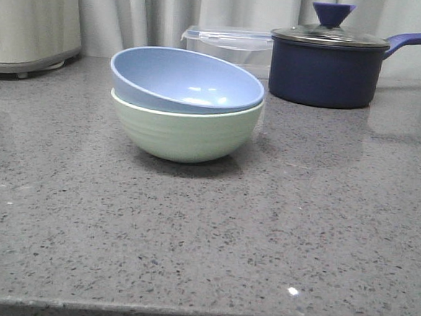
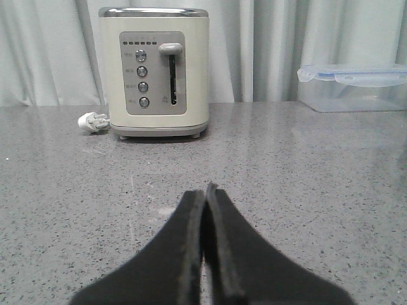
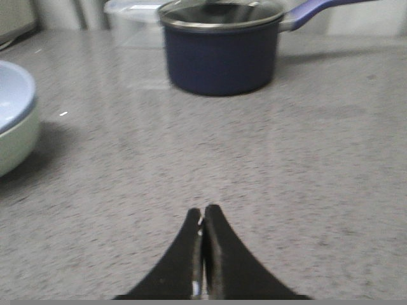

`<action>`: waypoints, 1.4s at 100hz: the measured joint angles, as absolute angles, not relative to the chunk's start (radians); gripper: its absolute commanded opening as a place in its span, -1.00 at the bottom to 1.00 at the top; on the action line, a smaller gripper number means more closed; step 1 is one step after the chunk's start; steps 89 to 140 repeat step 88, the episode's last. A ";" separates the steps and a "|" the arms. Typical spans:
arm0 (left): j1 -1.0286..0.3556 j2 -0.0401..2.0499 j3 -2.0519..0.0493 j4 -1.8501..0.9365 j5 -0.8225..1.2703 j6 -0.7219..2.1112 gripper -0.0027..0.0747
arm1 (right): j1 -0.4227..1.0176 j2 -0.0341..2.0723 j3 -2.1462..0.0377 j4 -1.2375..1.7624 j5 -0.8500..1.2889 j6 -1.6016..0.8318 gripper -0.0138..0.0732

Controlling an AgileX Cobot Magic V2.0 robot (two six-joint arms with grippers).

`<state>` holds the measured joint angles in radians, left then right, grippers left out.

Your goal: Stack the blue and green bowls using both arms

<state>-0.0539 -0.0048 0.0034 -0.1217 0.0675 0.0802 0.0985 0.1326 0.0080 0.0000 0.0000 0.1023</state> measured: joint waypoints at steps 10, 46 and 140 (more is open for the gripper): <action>-0.054 -0.005 0.003 -0.122 0.068 0.080 -0.98 | 0.093 0.060 0.025 0.000 0.008 0.106 -0.87; -0.054 -0.005 0.003 -0.122 0.066 0.080 -0.98 | 0.093 -0.010 0.027 0.000 0.065 0.107 -0.87; -0.054 -0.005 0.003 -0.122 0.066 0.080 -0.98 | 0.093 -0.010 0.027 0.000 0.065 0.107 -0.87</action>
